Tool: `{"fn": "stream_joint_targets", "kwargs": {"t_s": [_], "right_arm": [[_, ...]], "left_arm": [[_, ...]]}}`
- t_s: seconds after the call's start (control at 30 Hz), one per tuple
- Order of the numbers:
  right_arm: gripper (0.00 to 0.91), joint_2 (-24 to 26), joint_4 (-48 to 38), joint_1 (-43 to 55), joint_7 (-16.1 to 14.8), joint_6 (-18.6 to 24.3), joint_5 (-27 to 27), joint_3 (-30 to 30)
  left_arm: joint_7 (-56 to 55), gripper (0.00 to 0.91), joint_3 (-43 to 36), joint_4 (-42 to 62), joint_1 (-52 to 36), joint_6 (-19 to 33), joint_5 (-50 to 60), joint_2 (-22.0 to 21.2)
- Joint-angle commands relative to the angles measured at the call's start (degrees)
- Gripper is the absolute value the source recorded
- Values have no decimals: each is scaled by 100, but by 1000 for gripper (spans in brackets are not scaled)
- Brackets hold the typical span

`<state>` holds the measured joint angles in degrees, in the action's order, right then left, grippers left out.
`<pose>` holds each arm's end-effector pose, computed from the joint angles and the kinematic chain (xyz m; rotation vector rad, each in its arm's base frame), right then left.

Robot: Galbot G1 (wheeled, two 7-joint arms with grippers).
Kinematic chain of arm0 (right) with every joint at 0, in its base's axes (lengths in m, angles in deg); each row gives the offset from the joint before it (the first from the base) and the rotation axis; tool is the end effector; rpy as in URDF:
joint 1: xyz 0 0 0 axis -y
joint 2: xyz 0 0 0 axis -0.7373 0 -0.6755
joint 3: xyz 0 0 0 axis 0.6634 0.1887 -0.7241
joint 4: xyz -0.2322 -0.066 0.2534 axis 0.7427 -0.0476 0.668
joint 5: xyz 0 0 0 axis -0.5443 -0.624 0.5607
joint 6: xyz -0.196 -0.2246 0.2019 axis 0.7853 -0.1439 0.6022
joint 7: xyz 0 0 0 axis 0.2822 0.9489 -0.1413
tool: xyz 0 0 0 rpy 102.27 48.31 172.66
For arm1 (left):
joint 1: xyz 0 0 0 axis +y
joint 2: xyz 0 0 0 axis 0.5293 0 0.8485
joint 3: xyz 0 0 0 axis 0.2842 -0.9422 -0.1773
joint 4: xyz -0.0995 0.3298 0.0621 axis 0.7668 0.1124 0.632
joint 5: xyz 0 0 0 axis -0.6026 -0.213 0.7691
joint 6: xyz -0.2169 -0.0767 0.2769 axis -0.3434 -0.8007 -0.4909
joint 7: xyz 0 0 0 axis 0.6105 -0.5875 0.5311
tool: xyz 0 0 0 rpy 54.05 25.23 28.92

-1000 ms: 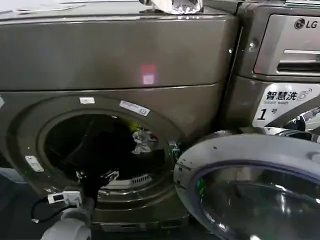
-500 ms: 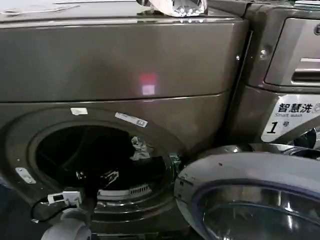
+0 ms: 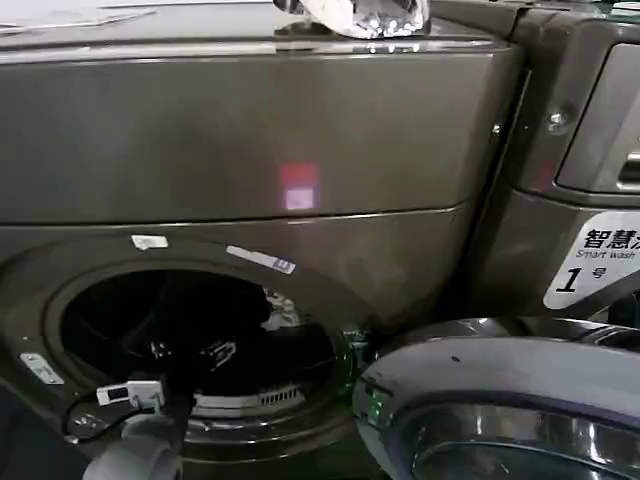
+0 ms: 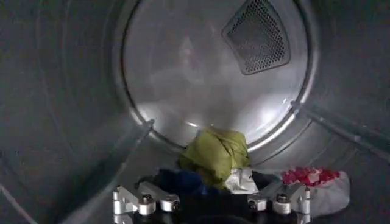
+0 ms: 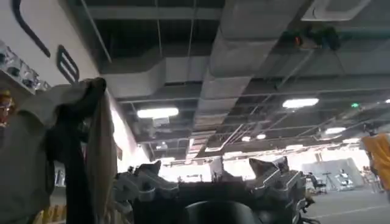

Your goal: Grasp the clothes from the dryer.

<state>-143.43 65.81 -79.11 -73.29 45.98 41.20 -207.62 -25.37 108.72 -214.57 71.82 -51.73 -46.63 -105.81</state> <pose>-0.2128 -0.4359 -0.0335 2.0588 1.7748 -0.4125 0.2375 0.0034 -0.1770 0.0181 -2.8736 -0.1329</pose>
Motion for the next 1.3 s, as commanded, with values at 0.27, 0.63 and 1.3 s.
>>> {"fn": "stream_joint_targets", "kwargs": {"t_s": [0.27, 0.63, 1.3], "right_arm": [[907, 25, 65, 58, -7, 63, -5, 92], [907, 48, 57, 116, -11, 84, -13, 205], [907, 51, 138, 212, 2, 90, -18, 343]], "left_arm": [[128, 907, 189, 607, -690, -281, 83, 33], [218, 907, 183, 2003, -1936, -281, 311, 48], [710, 907, 144, 3906, -3412, -85, 1208, 32]]}}
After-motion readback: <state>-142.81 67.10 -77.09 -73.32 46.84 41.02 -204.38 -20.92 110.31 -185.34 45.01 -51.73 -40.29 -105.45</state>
